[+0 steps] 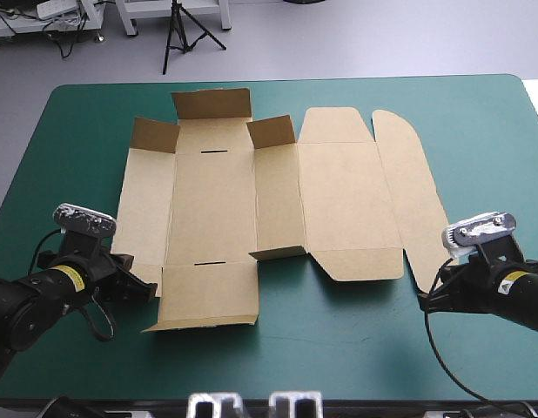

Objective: Fold the box

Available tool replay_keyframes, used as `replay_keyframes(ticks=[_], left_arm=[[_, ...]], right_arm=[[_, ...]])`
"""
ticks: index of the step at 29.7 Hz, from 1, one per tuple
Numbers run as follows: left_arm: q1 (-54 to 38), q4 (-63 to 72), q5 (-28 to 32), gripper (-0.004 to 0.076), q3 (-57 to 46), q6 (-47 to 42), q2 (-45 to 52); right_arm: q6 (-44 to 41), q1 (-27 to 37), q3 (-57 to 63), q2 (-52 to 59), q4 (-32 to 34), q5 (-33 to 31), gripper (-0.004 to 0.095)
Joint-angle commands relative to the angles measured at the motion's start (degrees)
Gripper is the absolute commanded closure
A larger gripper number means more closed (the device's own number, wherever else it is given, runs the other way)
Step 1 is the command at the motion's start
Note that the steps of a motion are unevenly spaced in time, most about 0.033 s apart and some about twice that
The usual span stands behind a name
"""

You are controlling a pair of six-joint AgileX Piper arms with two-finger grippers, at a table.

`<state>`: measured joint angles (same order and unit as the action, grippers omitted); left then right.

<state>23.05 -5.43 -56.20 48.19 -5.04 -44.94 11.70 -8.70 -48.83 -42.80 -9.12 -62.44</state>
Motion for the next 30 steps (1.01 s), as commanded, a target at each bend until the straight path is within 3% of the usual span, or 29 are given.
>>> replay_keyframes(ticks=[1, 30], left_arm=[[0.18, -0.05, 2.91, 0.0733, 1.23, -0.05, 0.01], [0.18, 4.66, 1.57, 0.0732, 2.34, 0.32, -3.02]], right_arm=[[0.24, 0.00, -1.41, 0.08, -0.80, 2.59, 0.0927], [0.24, 0.00, -1.41, 0.08, -0.80, 3.89, 0.0927]])
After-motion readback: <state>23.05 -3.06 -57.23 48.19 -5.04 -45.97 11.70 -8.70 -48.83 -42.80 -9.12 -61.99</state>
